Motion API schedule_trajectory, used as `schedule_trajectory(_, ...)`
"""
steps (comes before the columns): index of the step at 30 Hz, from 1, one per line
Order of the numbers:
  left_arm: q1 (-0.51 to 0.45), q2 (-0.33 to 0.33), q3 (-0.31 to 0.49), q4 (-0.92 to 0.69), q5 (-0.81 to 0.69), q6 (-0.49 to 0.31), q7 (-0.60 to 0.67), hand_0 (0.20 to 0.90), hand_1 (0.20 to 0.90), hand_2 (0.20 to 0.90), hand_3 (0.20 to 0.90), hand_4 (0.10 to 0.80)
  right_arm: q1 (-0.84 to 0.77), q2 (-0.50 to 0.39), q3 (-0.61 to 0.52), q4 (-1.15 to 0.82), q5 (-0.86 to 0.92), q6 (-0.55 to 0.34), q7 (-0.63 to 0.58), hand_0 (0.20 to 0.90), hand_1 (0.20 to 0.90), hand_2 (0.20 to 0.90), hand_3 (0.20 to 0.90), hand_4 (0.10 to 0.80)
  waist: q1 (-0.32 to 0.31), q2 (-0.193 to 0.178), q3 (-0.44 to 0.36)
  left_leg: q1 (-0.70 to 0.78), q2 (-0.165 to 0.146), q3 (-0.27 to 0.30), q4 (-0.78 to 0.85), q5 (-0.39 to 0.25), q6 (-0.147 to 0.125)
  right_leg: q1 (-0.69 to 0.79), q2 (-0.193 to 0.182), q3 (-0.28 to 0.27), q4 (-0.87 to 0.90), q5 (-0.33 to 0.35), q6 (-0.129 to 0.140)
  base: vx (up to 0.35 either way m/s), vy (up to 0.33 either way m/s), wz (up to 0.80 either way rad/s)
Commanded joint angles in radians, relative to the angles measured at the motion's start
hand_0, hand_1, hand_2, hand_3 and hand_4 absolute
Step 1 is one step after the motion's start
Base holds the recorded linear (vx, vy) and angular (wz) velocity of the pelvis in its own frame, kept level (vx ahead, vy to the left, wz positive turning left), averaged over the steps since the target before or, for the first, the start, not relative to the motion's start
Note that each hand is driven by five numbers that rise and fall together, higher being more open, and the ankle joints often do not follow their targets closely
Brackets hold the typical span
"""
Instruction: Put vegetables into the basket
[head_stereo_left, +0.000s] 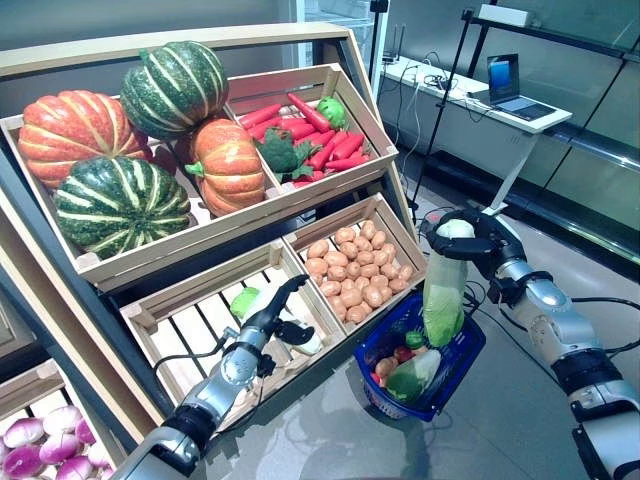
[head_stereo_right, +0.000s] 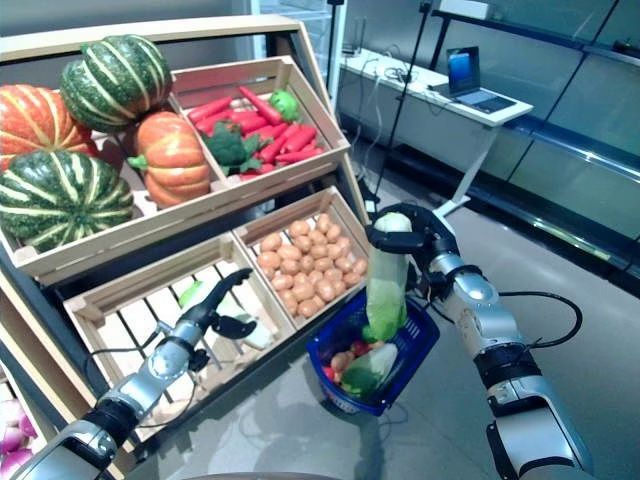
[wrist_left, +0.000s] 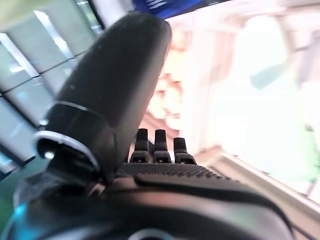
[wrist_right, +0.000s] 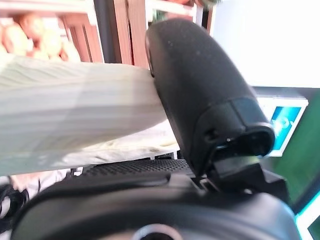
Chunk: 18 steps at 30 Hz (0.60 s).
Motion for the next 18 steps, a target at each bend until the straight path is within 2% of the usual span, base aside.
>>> schedule_trajectory(1,-0.148,0.054,0.055,0.044,0.018,-0.047,0.121,0.9,0.9,0.9,0.9,0.8,-0.107,-0.073,-0.096,0.025,0.009,-0.178,-0.112,0.3,0.3,0.3,0.3,0.4,0.023,0.018,-0.018,0.024,0.011,-0.009,0.002,-0.05,0.006,0.004,-0.012,-0.025,0.037,0.006,-0.039,0.078,-0.011,-0.01)
schedule_trajectory(6,-0.181,0.116,0.062,0.042,0.069,-0.027,0.153,0.9,0.9,0.9,0.9,0.8,-0.061,-0.057,-0.133,0.125,0.063,-0.206,-0.166,0.3,0.3,0.3,0.3,0.4,0.025,0.031,-0.004,0.026,0.011,-0.007,0.008,-0.05,0.007,0.002,-0.011,-0.022,0.051,-0.002,-0.042,0.103,-0.015,0.01)
schedule_trajectory(9,-0.252,0.154,0.026,0.075,0.101,-0.019,0.197,0.9,0.9,0.9,0.9,0.8,-0.083,-0.051,-0.151,0.216,0.13,-0.222,-0.194,0.3,0.3,0.3,0.3,0.4,0.029,0.047,0.027,-0.008,0.011,-0.015,0.029,-0.05,0.001,-0.035,-0.015,-0.018,0.072,-0.01,-0.044,-0.064,0.004,-0.01)
schedule_trajectory(11,-0.377,0.185,-0.014,0.122,0.074,-0.024,0.245,0.9,0.9,0.9,0.9,0.8,-0.195,-0.061,-0.155,0.311,0.206,-0.253,-0.222,0.3,0.3,0.3,0.3,0.4,0.031,0.07,0.094,-0.101,0.013,-0.039,0.086,-0.054,-0.01,-0.121,-0.025,-0.014,0.121,-0.024,-0.054,-0.448,0.048,-0.05)
schedule_trajectory(12,-0.478,0.2,-0.033,0.161,0.034,-0.031,0.287,0.9,0.9,0.9,0.9,0.8,-0.299,-0.074,-0.153,0.384,0.245,-0.286,-0.222,0.3,0.3,0.3,0.3,0.4,0.028,0.088,0.163,-0.174,0.011,-0.059,0.127,-0.051,-0.018,-0.19,-0.031,-0.012,0.16,-0.03,-0.06,-0.523,0.064,-0.07)
schedule_trajectory(13,-0.521,0.205,-0.039,0.181,0.019,-0.032,0.304,0.9,0.9,0.9,0.9,0.8,-0.344,-0.082,-0.147,0.412,0.265,-0.293,-0.228,0.3,0.3,0.3,0.3,0.4,0.026,0.095,0.185,-0.211,0.01,-0.068,0.149,-0.049,-0.02,-0.224,-0.034,-0.012,0.181,-0.033,-0.064,-0.61,0.067,-0.1)
schedule_trajectory(14,-0.599,0.222,-0.055,0.2,0.001,-0.035,0.346,0.9,0.9,0.9,0.9,0.8,-0.416,-0.094,-0.132,0.456,0.3,-0.329,-0.234,0.3,0.3,0.3,0.3,0.4,0.022,0.106,0.249,-0.287,0.008,-0.081,0.202,-0.045,-0.028,-0.297,-0.045,-0.01,0.231,-0.032,-0.07,-0.401,0.053,-0.05)
schedule_trajectory(18,-0.737,0.264,-0.102,0.211,0.046,-0.004,0.443,0.9,0.9,0.9,0.9,0.8,-0.556,-0.1,-0.077,0.517,0.329,-0.369,-0.299,0.3,0.3,0.3,0.3,0.4,0.017,0.126,0.327,-0.503,0.008,-0.107,0.388,-0.085,-0.036,-0.534,-0.088,0.016,0.45,-0.081,-0.083,-0.278,0.083,0.03)
